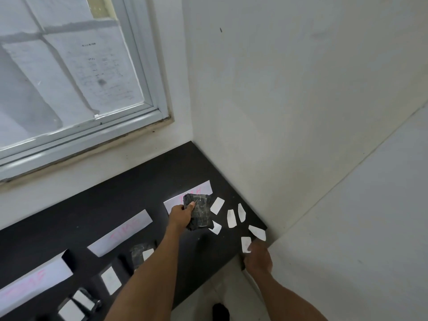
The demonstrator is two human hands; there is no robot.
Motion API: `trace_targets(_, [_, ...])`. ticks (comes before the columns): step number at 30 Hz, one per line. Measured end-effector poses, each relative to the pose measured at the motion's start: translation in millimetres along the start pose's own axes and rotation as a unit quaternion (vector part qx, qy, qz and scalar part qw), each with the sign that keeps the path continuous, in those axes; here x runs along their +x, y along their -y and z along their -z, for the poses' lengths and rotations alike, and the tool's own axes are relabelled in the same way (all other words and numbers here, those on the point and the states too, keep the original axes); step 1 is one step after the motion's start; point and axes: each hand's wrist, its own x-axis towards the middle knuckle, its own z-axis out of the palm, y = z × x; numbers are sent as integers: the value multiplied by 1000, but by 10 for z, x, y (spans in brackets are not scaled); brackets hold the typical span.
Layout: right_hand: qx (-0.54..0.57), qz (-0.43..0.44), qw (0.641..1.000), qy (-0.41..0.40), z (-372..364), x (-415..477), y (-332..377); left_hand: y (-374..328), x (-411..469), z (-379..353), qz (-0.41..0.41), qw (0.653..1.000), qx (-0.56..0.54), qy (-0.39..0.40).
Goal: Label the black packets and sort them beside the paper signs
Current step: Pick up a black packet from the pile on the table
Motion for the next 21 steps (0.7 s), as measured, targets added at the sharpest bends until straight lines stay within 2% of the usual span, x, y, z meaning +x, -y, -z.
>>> trace_targets(2, [32,-31,999,10,38,-20,50,5,-18,13,0,1000,0,-1])
trace_targets(5, [1,-38,999,20,50,-37,54,20,-47,43,1,1000,-9,-1])
trace_targets(10, [-16,22,999,-17,51,-53,2,48,-114,122,-5,1000,-6,5])
trace_targets(13, [-54,100,993,-11,57,-29,24,66,-138,152,-4,1000,-19,2])
trace_targets(15, [-96,123,988,-8,50,26,12,80,-146,160,-6,1000,-20,-2])
trace_targets(21, [-180,137,974,17,63,109,-31,81,-124,136,-3,1000,-13,-5])
